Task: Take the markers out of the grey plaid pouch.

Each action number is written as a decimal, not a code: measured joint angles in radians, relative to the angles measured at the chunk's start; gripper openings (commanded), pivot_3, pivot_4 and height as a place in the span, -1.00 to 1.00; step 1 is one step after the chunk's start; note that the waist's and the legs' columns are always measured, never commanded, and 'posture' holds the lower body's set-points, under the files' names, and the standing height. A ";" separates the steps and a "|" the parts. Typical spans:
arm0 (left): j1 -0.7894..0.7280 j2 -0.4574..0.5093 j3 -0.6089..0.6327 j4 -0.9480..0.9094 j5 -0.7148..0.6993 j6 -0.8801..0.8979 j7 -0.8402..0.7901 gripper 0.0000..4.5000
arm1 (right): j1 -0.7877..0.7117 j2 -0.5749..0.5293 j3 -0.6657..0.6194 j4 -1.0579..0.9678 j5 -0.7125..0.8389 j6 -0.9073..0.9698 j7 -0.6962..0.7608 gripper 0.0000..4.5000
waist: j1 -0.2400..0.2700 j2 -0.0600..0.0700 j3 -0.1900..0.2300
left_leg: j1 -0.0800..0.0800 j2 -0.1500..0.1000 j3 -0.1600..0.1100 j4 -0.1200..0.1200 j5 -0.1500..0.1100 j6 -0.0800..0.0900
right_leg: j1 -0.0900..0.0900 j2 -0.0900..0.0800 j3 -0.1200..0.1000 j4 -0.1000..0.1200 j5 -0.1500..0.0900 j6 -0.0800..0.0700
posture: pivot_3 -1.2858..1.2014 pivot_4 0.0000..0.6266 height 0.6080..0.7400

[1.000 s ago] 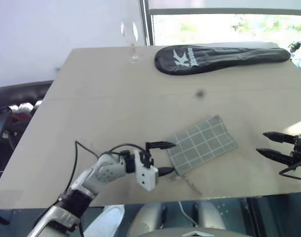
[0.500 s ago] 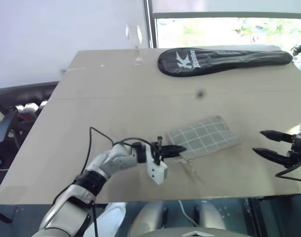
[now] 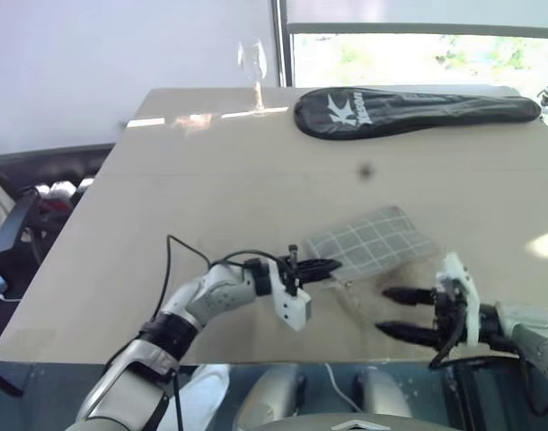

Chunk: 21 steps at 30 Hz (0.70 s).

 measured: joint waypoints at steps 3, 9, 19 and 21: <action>-0.001 -0.002 -0.001 -0.001 0.014 0.000 0.012 -0.99 | -0.039 0.065 0.033 -0.033 0.067 0.077 -0.074 0.87 | 0.000 0.000 0.000 | 0.000 0.000 -0.001 0.000 0.000 0.000 | 0.000 0.000 0.000 0.000 0.000 0.000 | 0.03 -0.52 1.00; -0.009 -0.005 -0.009 -0.002 0.037 -0.003 0.032 -0.99 | -0.120 0.159 0.050 -0.050 0.180 0.168 -0.196 0.87 | 0.001 -0.001 0.000 | 0.000 -0.002 -0.001 0.000 0.000 0.000 | 0.001 0.001 -0.002 0.000 0.000 0.000 | 0.03 -0.52 1.00; -0.016 -0.006 -0.018 -0.002 0.059 -0.003 0.056 -1.00 | -0.134 0.122 0.054 -0.020 0.209 0.206 -0.207 -0.88 | 0.001 -0.001 -0.001 | 0.000 -0.002 -0.002 0.000 0.000 0.000 | 0.001 0.001 -0.003 0.000 0.000 0.000 | 0.03 -0.52 1.00; -0.016 -0.006 -0.018 -0.002 0.060 -0.003 0.059 -1.00 | -0.132 0.118 0.060 -0.019 0.204 0.203 -0.206 -0.97 | 0.001 -0.001 -0.001 | 0.000 -0.002 -0.002 0.000 0.000 0.000 | 0.001 0.001 -0.004 0.000 0.000 0.000 | 0.03 -0.52 1.00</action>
